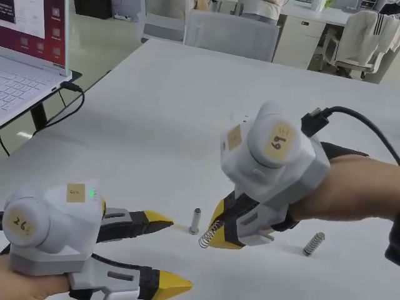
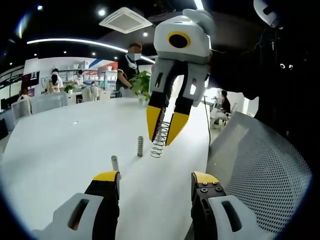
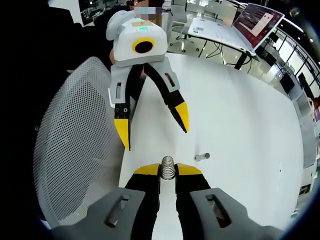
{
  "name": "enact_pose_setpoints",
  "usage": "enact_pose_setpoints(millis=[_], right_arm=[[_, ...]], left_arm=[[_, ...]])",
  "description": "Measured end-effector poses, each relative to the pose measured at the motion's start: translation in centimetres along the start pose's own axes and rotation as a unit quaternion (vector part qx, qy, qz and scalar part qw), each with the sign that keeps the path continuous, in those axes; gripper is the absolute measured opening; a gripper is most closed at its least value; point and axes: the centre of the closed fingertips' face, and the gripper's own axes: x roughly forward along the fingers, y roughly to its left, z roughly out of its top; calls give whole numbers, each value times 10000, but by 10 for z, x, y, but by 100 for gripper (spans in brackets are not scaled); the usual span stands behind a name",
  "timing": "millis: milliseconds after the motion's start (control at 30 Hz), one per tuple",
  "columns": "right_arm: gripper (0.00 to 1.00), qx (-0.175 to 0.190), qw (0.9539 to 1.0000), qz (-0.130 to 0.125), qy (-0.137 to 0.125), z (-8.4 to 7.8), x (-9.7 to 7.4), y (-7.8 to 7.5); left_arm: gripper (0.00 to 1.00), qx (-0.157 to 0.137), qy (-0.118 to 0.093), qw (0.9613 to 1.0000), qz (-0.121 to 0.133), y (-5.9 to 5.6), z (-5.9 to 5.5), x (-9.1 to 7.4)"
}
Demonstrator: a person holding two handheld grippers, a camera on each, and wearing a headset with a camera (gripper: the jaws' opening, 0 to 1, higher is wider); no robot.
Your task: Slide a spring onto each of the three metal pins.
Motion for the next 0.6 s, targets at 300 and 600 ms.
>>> enact_pose_setpoints(millis=[300, 600], right_arm=[[9, -12, 9998, -147, 96, -1, 1, -20], [9, -17, 9992, -329, 209, -3, 2, -41]], left_arm=[[54, -70, -33, 9999, 132, 4, -2, -5], [54, -108, -63, 9997, 197, 6, -3, -8]])
